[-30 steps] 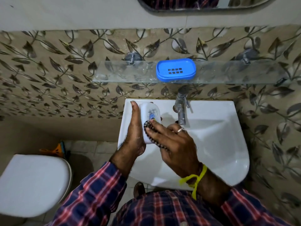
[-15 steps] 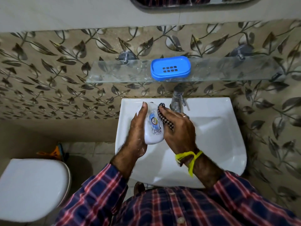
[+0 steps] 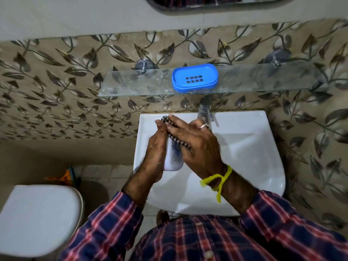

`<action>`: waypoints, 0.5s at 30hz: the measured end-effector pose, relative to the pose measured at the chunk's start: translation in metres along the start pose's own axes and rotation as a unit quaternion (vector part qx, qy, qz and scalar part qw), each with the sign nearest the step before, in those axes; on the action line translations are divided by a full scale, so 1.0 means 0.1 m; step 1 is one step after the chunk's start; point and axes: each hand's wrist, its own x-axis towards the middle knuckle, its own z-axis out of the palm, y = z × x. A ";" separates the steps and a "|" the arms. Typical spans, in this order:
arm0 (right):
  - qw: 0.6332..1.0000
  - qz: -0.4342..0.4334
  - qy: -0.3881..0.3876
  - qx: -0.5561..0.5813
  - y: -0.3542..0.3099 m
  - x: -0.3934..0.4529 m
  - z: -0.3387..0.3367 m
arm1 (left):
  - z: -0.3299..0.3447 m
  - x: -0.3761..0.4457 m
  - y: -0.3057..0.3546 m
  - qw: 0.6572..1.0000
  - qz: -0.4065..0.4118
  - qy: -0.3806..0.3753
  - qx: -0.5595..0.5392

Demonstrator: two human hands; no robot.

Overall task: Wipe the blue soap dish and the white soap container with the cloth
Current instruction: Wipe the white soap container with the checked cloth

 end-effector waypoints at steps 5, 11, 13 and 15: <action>0.999 -0.037 0.004 0.023 0.03 -0.36 0.08 | -0.06 -0.03 0.03 0.984 -0.098 -0.044 -0.146; 0.998 -0.060 0.002 0.035 0.19 -0.55 0.05 | -0.06 0.01 0.06 0.960 -0.164 -0.069 -0.218; 0.999 -0.040 0.006 0.028 0.20 -0.55 0.05 | -0.07 0.04 0.05 0.954 -0.164 -0.066 -0.241; 0.999 -0.023 0.015 0.024 0.18 -0.54 0.08 | -0.07 0.05 0.06 0.953 -0.154 -0.059 -0.255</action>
